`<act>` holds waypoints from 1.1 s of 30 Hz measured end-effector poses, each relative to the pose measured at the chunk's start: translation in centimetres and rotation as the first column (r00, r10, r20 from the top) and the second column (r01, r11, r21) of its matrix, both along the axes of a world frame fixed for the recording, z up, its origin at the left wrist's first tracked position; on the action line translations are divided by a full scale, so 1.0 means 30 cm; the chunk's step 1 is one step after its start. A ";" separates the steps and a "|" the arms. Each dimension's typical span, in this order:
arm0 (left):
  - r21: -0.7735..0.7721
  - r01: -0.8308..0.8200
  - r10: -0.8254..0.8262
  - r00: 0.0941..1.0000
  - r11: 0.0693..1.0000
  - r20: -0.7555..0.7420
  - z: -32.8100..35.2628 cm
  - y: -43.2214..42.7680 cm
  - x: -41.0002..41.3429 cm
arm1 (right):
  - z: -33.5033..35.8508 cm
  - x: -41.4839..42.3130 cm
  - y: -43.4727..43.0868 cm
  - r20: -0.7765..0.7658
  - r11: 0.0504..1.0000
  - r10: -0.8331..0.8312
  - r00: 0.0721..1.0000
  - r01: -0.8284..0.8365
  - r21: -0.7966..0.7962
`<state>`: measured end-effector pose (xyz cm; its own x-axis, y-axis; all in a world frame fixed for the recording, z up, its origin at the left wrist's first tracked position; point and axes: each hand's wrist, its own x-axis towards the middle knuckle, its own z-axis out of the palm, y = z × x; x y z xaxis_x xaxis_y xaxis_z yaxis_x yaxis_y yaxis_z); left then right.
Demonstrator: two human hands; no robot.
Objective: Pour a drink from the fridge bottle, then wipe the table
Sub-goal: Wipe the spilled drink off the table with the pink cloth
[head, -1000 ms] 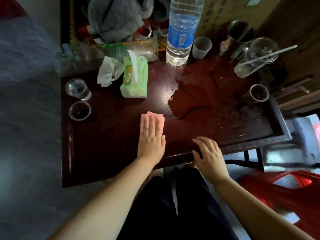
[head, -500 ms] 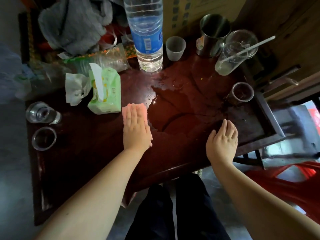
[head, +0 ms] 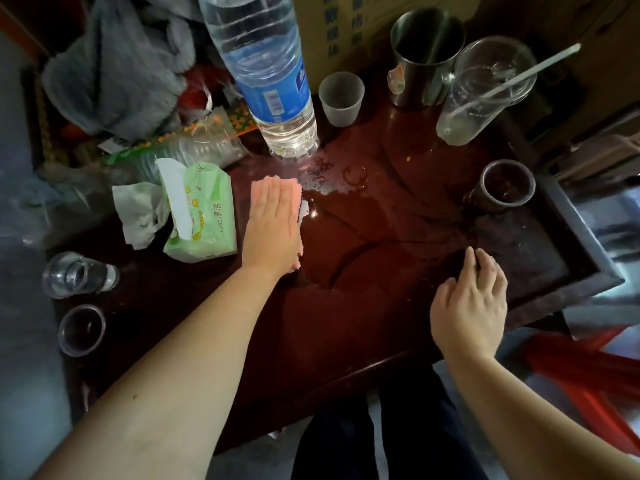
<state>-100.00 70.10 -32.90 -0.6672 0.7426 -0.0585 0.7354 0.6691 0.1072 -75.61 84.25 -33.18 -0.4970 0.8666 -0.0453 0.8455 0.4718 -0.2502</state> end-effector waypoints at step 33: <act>0.188 -0.090 0.049 0.975 0.978 0.215 -0.056 0.013 0.080 | -0.005 0.003 0.004 -0.046 0.998 -0.053 0.997 0.052 -0.036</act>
<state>-97.59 70.48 -34.57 -0.7061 0.7056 -0.0597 0.6353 0.6684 0.3868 -75.52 84.36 -33.34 -0.4531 0.8898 -0.0538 0.8557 0.4172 -0.3062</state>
